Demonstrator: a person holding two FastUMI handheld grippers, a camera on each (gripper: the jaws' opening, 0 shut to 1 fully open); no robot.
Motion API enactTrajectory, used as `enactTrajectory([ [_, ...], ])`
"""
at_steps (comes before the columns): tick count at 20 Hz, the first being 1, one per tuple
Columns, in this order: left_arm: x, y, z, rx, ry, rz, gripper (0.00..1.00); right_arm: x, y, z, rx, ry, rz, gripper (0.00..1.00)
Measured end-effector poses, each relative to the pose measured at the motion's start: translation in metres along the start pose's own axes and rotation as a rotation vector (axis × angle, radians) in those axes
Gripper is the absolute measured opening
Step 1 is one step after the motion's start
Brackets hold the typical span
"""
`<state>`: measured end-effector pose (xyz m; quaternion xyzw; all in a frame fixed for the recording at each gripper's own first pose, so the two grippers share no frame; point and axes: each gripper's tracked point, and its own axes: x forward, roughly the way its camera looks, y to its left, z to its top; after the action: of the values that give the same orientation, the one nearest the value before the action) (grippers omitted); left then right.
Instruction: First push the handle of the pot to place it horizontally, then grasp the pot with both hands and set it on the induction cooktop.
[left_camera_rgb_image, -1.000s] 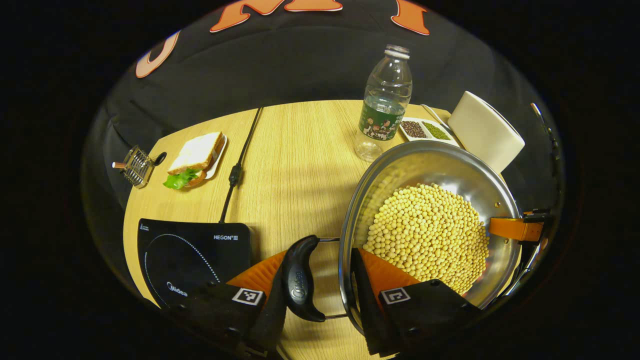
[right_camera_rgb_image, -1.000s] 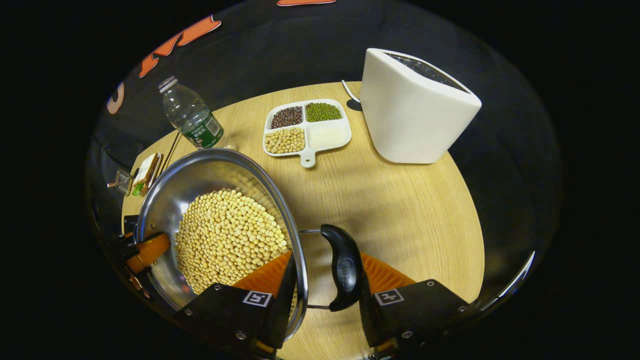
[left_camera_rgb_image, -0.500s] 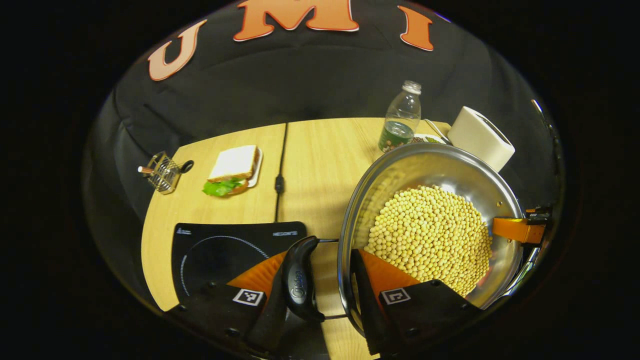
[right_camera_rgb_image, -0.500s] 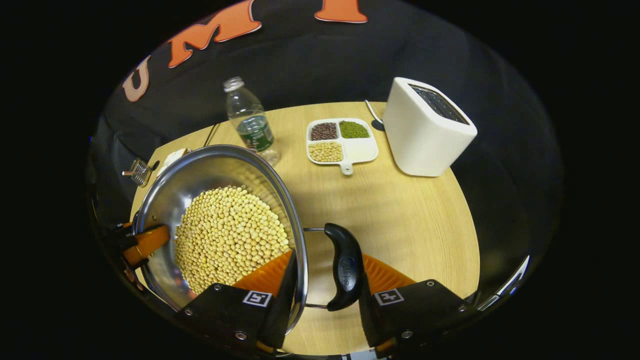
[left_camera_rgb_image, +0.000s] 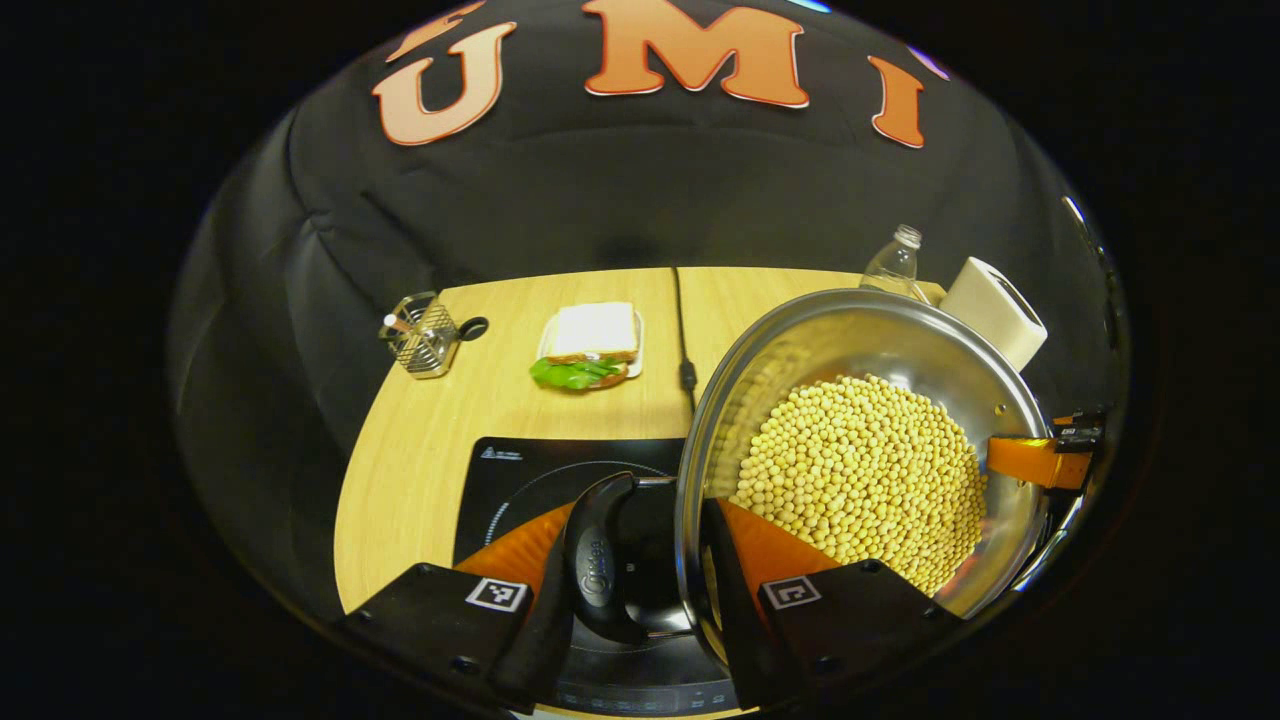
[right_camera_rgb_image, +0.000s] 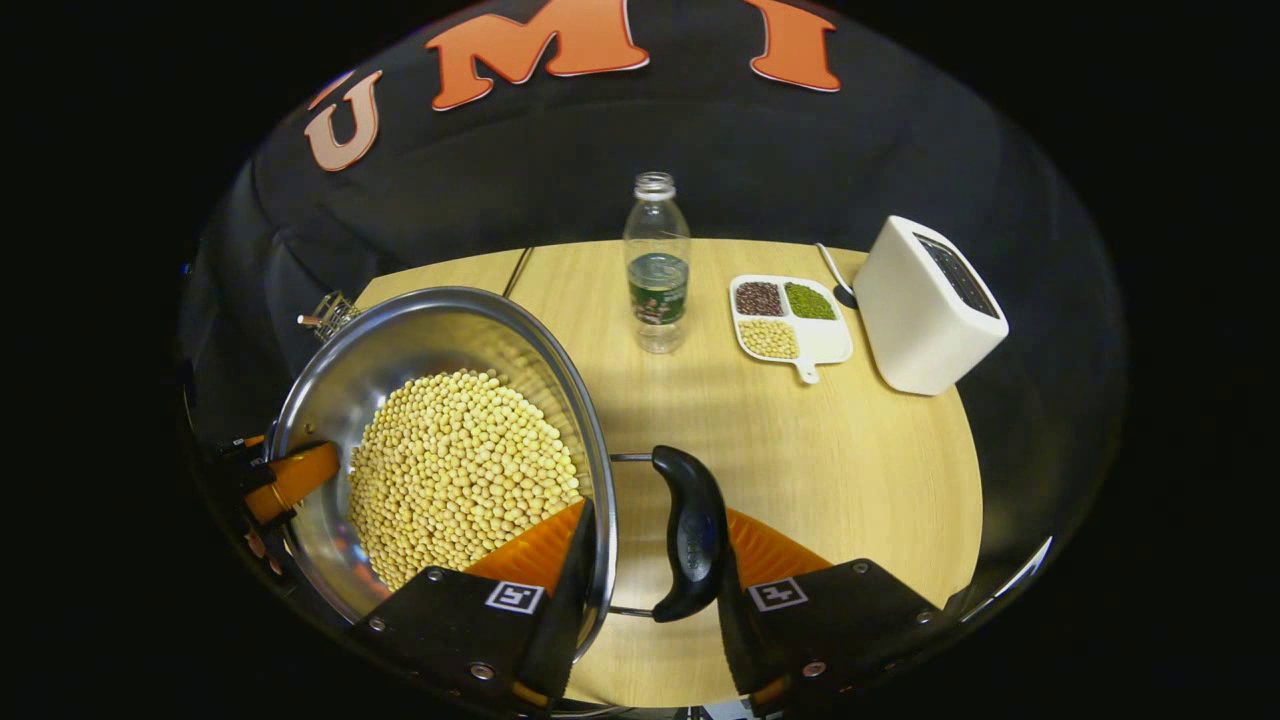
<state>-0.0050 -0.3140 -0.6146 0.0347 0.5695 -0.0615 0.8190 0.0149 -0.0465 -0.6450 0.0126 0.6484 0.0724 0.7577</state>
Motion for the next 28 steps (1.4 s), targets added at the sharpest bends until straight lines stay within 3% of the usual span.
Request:
enactTrajectory([
  [3, 0.001, -0.004, -0.002, -0.017, -0.006, 0.014, 0.71, -0.005, -0.005, 0.009, -0.022, -0.008, 0.007, 0.55],
  [4, 0.001, -0.003, -0.003, -0.023, -0.007, 0.018, 0.71, -0.008, -0.007, 0.014, -0.029, -0.010, 0.010, 0.60],
  [7, -0.001, -0.003, -0.003, -0.032, -0.011, 0.034, 0.71, -0.006, -0.010, 0.018, -0.041, -0.011, 0.022, 0.55],
  [8, -0.002, -0.004, -0.003, -0.035, -0.011, 0.039, 0.67, -0.005, -0.008, 0.016, -0.044, -0.011, 0.027, 0.60],
  [9, -0.003, -0.004, -0.003, -0.038, -0.012, 0.044, 0.71, -0.003, -0.009, 0.017, -0.046, -0.012, 0.030, 0.60],
  [11, -0.005, -0.003, -0.004, -0.040, -0.017, 0.056, 0.71, -0.001, -0.009, 0.019, -0.052, -0.014, 0.037, 0.55],
  [12, -0.005, -0.003, -0.004, -0.044, -0.019, 0.061, 0.67, -0.001, -0.010, 0.019, -0.055, -0.014, 0.040, 0.60],
  [15, -0.004, -0.006, -0.005, -0.052, -0.023, 0.072, 0.71, 0.000, -0.013, 0.022, -0.061, -0.013, 0.046, 0.60],
  [16, -0.005, -0.006, -0.006, -0.054, -0.025, 0.075, 0.67, 0.001, -0.013, 0.024, -0.063, -0.011, 0.047, 0.55],
  [17, -0.005, -0.006, -0.007, -0.057, -0.024, 0.078, 0.71, 0.001, -0.015, 0.026, -0.064, -0.010, 0.048, 0.55],
  [19, -0.006, -0.006, -0.007, -0.061, -0.018, 0.084, 0.71, -0.002, -0.020, 0.030, -0.069, -0.001, 0.050, 0.60],
  [20, -0.007, -0.006, -0.008, -0.064, -0.014, 0.087, 0.71, -0.004, -0.022, 0.034, -0.071, 0.003, 0.050, 0.55],
  [23, -0.007, -0.008, -0.007, -0.071, -0.008, 0.092, 0.67, -0.006, -0.024, 0.037, -0.076, 0.009, 0.048, 0.60],
  [24, -0.008, -0.007, -0.008, -0.071, -0.008, 0.095, 0.67, -0.006, -0.024, 0.038, -0.076, 0.010, 0.047, 0.55],
  [25, -0.007, -0.007, -0.007, -0.072, -0.008, 0.096, 0.67, -0.006, -0.024, 0.038, -0.079, 0.012, 0.046, 0.60],
  [28, -0.007, -0.008, -0.008, -0.074, -0.007, 0.096, 0.67, -0.008, -0.024, 0.039, -0.078, 0.014, 0.042, 0.60],
])
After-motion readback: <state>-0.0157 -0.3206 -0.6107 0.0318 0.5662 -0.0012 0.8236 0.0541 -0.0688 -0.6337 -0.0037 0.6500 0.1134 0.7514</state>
